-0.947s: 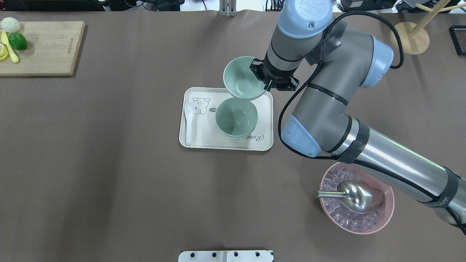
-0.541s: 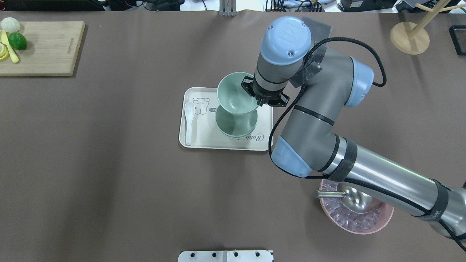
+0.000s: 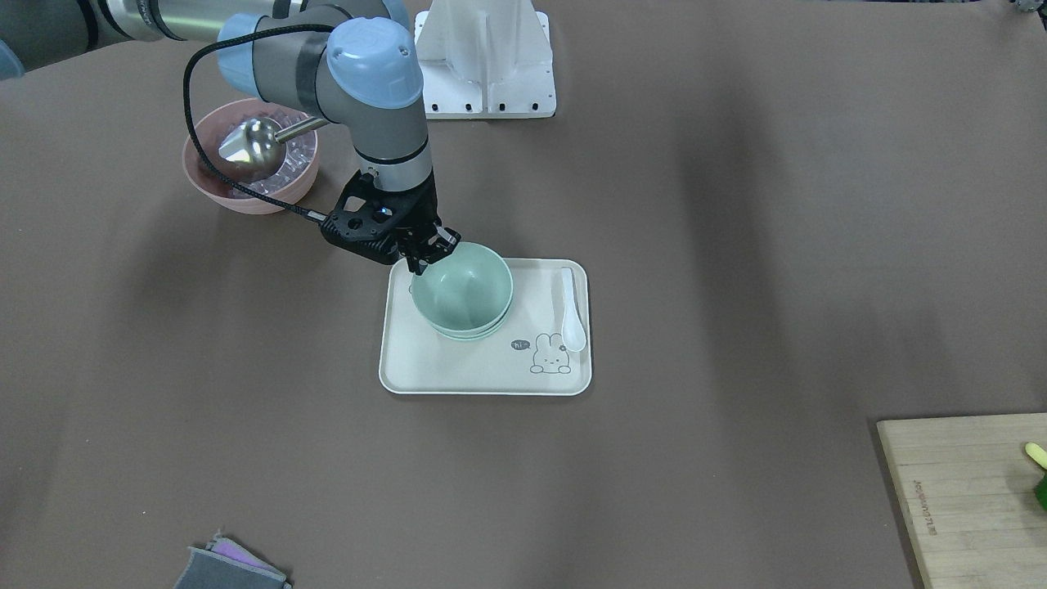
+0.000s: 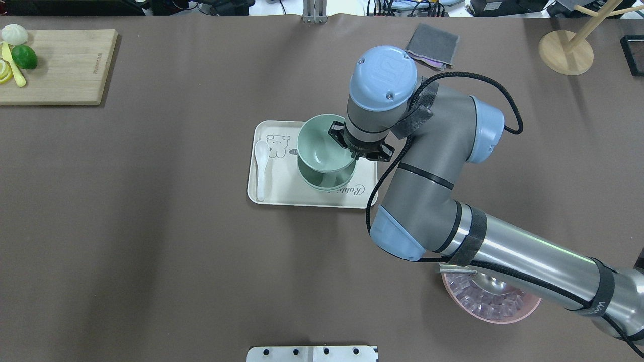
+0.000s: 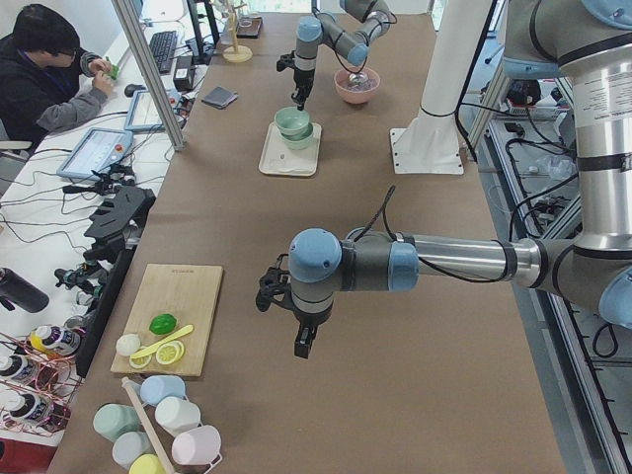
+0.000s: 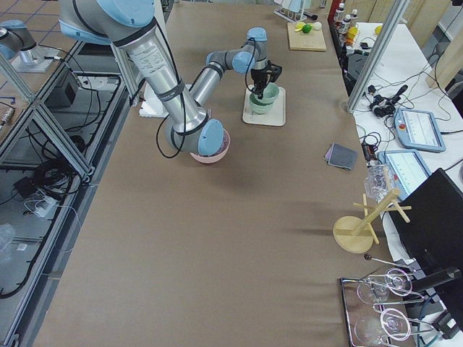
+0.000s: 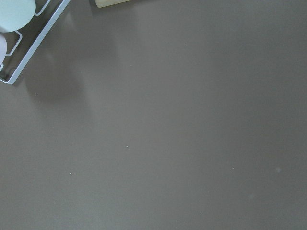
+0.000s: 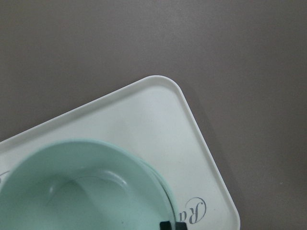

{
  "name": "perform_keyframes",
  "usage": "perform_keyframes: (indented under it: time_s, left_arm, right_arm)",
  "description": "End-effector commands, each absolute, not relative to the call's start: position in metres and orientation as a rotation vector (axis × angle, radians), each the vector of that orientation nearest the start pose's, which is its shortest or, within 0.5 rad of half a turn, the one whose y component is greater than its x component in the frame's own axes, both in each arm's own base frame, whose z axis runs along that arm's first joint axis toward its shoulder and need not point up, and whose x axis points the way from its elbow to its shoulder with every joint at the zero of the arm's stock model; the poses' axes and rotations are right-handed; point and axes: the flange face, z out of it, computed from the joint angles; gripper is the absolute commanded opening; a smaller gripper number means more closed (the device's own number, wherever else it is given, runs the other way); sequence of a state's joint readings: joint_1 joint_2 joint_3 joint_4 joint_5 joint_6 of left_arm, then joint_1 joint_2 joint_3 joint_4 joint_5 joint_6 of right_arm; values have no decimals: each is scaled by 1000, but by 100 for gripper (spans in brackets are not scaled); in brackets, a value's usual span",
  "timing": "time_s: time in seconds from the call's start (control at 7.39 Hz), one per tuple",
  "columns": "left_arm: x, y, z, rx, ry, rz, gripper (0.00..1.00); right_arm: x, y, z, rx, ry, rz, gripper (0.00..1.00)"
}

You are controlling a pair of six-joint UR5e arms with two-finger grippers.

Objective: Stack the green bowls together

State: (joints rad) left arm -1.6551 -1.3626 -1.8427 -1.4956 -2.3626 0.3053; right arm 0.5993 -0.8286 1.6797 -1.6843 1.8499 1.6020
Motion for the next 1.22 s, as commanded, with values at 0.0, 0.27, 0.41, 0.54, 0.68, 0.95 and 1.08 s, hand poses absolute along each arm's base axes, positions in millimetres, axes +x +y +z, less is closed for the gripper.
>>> perform_keyframes:
  time_s: [0.0,0.27,0.41,0.54,0.68,0.95,1.08]
  left_arm:
    - [-96,-396,624,144,781,205,98]
    - [-96,-396,623,145,781,206,98]
    - [-96,-396,623,145,781,206,98]
    - [-96,-396,623,145,781,206,98]
    - [-96,-396,623,145,781,206,98]
    - [-96,-396,624,144,781,205,98]
    - [-96,-396,625,142,782,204,98]
  right_arm:
    - [-509,-469,188,-51,-781,489,0]
    - [-517,-462,189,-54,-776,477,0]
    - [-523,-460,195,-50,-763,475,0]
    - [-526,-457,197,-53,-758,470,0]
    - [-529,-456,201,-55,-750,466,0]
    - [-534,-456,205,-52,-740,461,0]
    - [-534,-456,204,-49,-741,460,0]
